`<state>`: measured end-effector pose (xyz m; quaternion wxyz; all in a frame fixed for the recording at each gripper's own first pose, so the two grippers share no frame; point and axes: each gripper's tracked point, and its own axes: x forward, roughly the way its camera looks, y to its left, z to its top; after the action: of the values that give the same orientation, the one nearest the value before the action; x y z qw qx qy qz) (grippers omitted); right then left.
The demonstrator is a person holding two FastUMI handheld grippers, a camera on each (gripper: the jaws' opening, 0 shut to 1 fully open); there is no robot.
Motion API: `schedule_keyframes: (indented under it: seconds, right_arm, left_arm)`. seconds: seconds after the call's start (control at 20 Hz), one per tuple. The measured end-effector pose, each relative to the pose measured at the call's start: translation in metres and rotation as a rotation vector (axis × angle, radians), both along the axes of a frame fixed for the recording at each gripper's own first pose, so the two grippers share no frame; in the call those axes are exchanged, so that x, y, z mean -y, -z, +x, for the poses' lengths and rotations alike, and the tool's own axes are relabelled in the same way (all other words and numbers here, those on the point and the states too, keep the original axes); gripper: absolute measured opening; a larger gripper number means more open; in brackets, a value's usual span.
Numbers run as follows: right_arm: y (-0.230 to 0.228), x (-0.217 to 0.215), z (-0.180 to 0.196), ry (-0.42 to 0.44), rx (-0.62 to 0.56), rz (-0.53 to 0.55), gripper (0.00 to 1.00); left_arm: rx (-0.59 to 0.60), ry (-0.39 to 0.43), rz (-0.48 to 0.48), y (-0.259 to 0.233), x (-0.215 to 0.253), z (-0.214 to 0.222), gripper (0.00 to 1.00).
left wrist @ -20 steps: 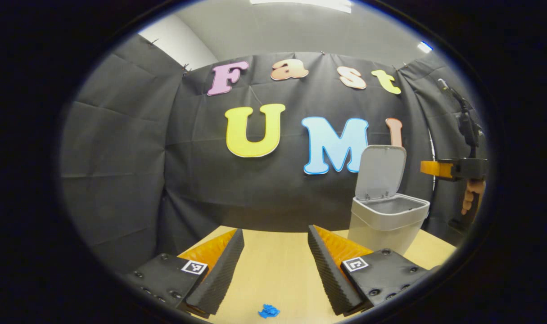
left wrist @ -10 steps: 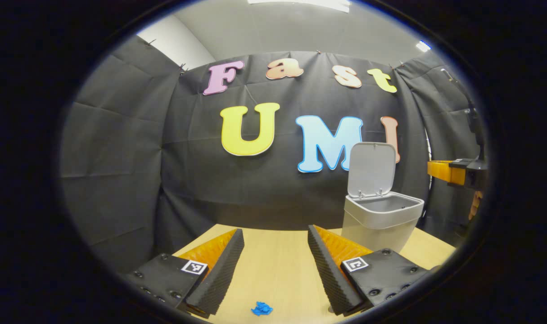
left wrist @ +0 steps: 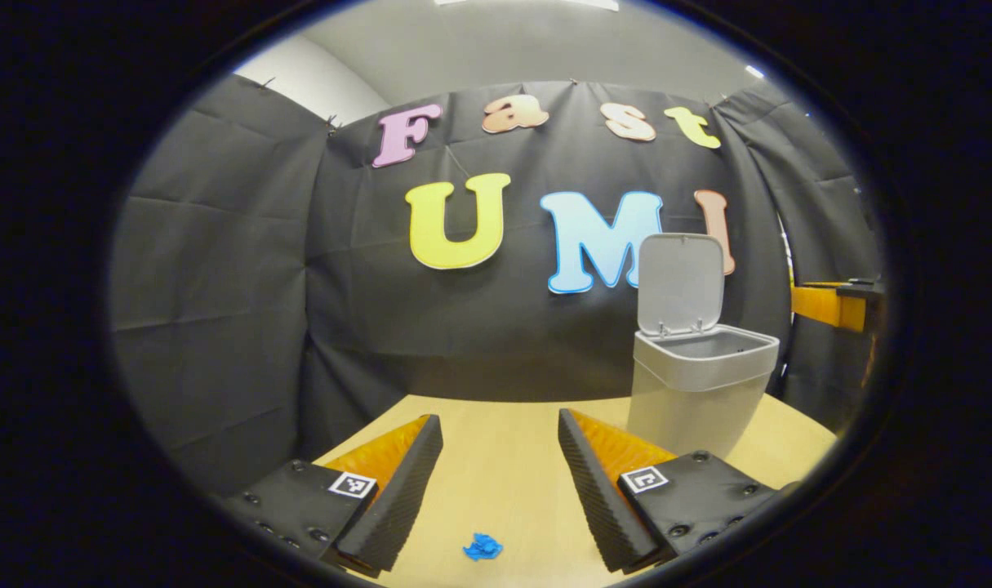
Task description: Press the lid of the desktop garbage bin to open it, pick up the crumpled paper on the desktop and throw it into the bin, then pick up the pop can on the desktop and drop it into the bin, and finally close the garbage bin lid.
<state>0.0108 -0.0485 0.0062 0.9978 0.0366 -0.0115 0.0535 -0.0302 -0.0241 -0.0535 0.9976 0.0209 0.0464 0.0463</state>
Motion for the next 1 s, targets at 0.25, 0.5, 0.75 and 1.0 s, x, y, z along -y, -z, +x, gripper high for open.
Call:
schedule_keyframes:
  seconds: [0.25, 0.5, 0.75, 1.0]
  right_arm:
    - [-0.008, -0.002, -0.013, 0.031, 0.015, 0.028, 0.49]
    - [-0.01, -0.013, -0.025, 0.071, -0.002, 0.051, 0.68]
    - [-0.017, -0.025, -0.036, 0.112, -0.023, 0.053, 0.84]
    - [-0.033, -0.036, -0.042, 0.162, -0.01, 0.018, 0.84]
  left_arm:
    - [0.002, 0.042, -0.004, 0.001, -0.008, 0.003, 0.96]
    - [-0.041, 0.073, 0.019, 0.022, -0.032, 0.003, 0.96]
    - [-0.116, 0.138, 0.036, 0.062, -0.047, -0.001, 0.94]
    - [-0.221, 0.181, 0.011, 0.128, -0.057, 0.005, 0.93]
